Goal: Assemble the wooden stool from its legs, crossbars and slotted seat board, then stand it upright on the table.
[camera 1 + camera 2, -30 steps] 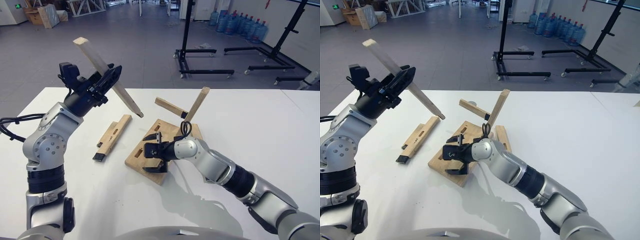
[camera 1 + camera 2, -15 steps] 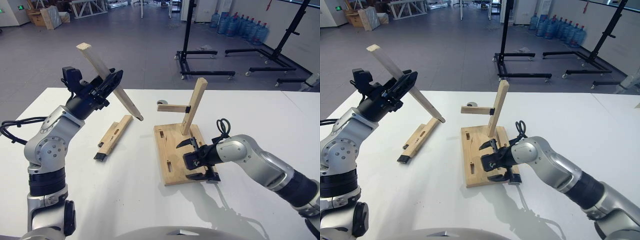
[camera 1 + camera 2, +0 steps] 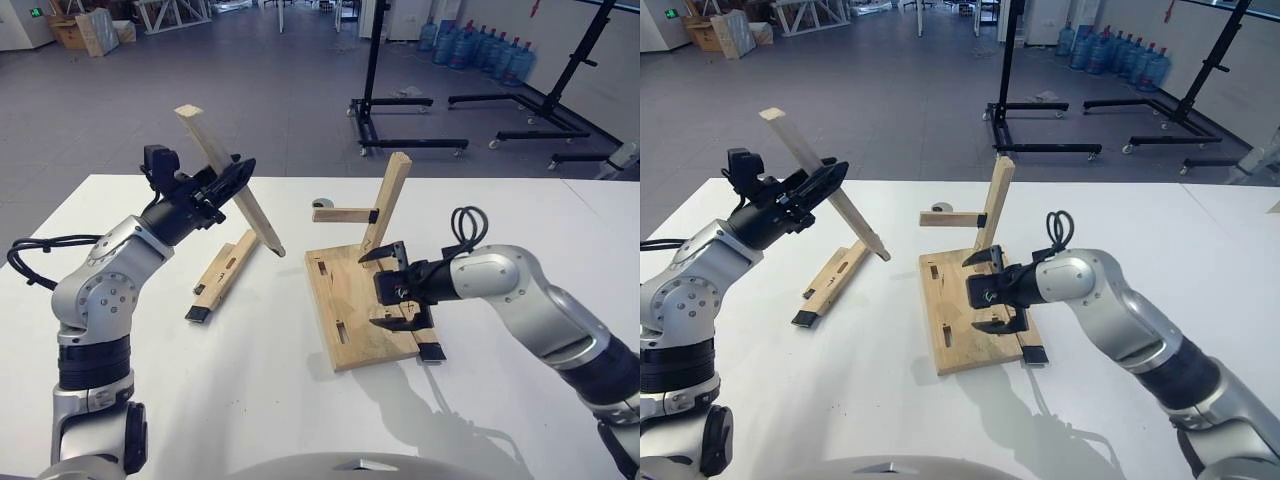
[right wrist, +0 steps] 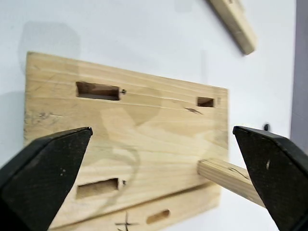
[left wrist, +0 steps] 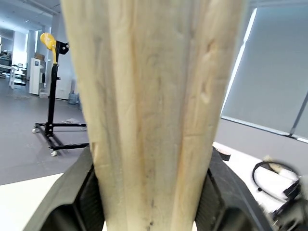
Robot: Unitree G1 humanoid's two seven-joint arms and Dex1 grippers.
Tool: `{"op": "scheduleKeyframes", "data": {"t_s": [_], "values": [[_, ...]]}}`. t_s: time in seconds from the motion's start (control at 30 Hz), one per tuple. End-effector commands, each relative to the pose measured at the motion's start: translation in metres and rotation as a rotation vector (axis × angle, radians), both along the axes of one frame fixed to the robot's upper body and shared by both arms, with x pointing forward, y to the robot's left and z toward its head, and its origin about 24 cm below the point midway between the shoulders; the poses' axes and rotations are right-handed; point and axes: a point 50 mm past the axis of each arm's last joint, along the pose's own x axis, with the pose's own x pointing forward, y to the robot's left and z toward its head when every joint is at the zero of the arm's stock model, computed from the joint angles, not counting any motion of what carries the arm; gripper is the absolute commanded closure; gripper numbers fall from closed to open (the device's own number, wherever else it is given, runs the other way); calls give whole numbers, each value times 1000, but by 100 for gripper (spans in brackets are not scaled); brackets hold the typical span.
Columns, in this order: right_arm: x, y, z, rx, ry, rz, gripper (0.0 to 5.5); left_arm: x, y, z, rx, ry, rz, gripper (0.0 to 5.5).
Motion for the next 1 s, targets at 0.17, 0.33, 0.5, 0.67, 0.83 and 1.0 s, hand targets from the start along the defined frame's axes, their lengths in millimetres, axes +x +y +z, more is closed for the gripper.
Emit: {"op": "scheduleKeyframes", "data": {"t_s": [0.17,0.33,0.5,0.67,0.83,1.0], "values": [[2,-31,9,206,10,-272,10,18,-2,-5,-78,5,-172,348],[6,-40,-5,281,57,-373,10,45,-17,-33,-215,128,-292,348],[9,-37,-8,320,78,-377,10,63,-13,-48,-191,108,-305,348],[12,-31,-11,347,98,-372,10,74,-21,-61,-232,120,-335,348],[12,-25,-17,354,129,-352,10,76,-28,-65,-283,111,-352,348],[13,-22,-19,358,135,-346,10,74,-24,-79,-240,100,-316,348]]}}
